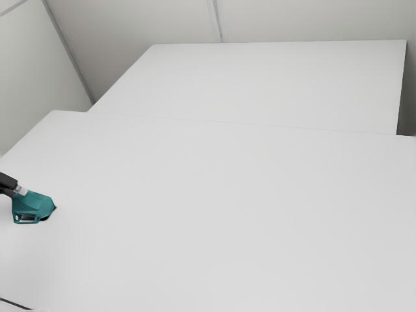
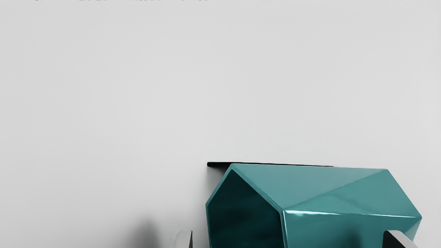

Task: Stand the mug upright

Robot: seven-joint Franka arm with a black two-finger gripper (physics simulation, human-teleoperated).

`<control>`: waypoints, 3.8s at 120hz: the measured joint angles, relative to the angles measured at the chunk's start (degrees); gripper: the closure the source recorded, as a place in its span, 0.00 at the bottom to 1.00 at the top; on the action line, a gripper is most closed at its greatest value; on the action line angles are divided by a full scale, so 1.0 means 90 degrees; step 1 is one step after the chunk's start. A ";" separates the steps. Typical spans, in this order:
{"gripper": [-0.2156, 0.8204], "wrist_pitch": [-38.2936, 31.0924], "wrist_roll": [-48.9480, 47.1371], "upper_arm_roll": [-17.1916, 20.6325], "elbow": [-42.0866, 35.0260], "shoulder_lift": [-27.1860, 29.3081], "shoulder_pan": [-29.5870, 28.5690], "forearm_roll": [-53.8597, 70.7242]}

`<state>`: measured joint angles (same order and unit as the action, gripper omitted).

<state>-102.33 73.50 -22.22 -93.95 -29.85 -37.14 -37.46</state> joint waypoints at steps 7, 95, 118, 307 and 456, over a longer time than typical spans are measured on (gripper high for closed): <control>0.21 0.0090 0.0056 -0.0011 -0.0036 0.0006 -0.0030 -0.0092; 0.21 0.1020 0.0448 -0.0012 0.0037 -0.0283 -0.0454 -0.1182; 0.21 0.1258 0.0493 -0.0012 -0.0018 -0.0311 -0.0506 -0.1436; 0.95 0.1755 0.0334 0.0209 -0.0065 0.0466 -0.0028 -0.1513; 0.96 -0.3014 -0.4132 0.0475 -0.4439 0.4499 0.5812 0.4950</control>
<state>-129.46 36.31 -17.94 -133.90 10.64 15.17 7.09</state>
